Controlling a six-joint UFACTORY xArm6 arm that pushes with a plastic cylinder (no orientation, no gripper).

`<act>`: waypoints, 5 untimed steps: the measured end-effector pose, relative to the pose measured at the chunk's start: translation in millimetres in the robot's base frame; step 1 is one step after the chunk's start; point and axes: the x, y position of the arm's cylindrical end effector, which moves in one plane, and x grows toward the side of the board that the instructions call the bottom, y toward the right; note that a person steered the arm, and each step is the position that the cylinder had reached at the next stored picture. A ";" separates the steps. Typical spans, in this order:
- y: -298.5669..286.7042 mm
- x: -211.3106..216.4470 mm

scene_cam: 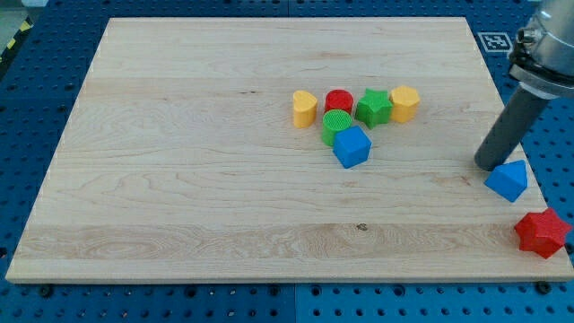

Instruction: Drag the blue triangle to the top of the red star

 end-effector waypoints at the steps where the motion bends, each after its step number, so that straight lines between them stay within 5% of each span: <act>1: -3.7 0.0; 5: 7.0 24.5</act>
